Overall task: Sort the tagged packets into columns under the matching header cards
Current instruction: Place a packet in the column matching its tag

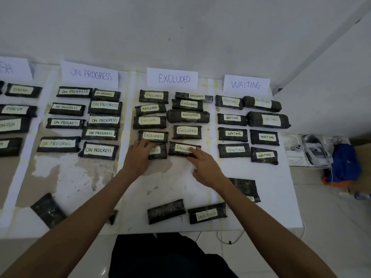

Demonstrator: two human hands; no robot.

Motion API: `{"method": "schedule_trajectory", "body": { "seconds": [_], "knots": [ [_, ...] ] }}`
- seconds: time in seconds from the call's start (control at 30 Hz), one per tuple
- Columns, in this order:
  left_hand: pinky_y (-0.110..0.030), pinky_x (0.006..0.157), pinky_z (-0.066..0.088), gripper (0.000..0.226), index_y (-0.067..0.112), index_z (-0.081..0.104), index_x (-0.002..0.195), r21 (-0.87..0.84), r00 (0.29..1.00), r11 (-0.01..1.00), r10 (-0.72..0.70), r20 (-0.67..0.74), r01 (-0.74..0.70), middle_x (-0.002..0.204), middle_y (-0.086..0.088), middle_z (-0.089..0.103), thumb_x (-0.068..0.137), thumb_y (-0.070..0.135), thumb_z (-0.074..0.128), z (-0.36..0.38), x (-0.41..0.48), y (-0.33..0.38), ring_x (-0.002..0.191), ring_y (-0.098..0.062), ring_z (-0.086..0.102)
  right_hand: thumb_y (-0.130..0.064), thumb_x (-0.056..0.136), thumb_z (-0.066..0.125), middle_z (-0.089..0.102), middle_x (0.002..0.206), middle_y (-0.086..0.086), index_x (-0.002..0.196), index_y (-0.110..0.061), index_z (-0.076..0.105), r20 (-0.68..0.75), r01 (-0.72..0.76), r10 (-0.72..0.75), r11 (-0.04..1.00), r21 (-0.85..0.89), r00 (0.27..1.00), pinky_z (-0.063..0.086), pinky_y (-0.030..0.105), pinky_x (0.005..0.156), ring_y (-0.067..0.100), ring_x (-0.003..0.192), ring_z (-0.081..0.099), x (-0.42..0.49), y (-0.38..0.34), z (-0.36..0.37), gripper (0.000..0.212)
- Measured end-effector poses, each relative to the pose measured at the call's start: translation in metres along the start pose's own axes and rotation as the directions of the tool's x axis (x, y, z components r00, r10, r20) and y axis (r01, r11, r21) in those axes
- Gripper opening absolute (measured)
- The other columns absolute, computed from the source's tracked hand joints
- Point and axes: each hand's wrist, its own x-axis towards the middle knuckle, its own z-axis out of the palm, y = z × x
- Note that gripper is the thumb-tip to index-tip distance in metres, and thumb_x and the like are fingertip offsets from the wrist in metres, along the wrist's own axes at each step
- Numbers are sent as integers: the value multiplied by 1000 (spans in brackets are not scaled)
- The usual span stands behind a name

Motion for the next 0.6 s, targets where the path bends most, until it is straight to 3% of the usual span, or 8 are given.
{"method": "schedule_trajectory", "body": {
  "seconds": [0.17,0.27,0.33,0.5,0.6],
  "knots": [
    [-47,89,38,53,10,57,115,-61,999,998,22,26,-20,124,-16,50,65,-1,66,2,-37,9,114,-40,43,-16,80,65,36,147,18,132,-12,50,75,76,-84,991,106,994,33,48,106,37,134,35,-27,-36,5,55],
    [-45,91,39,46,12,58,115,-147,997,988,56,51,-48,121,-14,52,70,9,68,11,-71,13,114,-36,45,-29,69,76,46,134,17,123,-15,55,160,246,-256,966,85,953,45,47,89,37,114,47,-49,-62,18,60],
    [-42,88,41,40,15,59,114,-200,995,979,43,85,-26,118,-10,53,74,16,65,18,-96,15,111,-33,46,-27,66,78,48,126,17,119,-12,55,235,297,-289,955,-2,928,43,43,79,36,106,47,-58,-76,28,59],
    [-40,86,45,38,19,58,114,-285,990,957,-18,142,58,113,-3,55,76,22,58,31,-141,16,104,-29,48,-2,74,60,55,106,21,111,-4,57,305,283,-242,954,-100,921,41,40,65,39,91,53,-62,-92,40,37],
    [-34,89,42,40,17,58,115,-414,990,903,-77,115,118,114,-5,56,76,23,56,25,-152,16,105,-28,50,-2,82,51,58,112,20,119,-3,54,294,100,-114,993,62,949,45,43,78,37,100,53,-56,-93,34,38]
  ]
}}
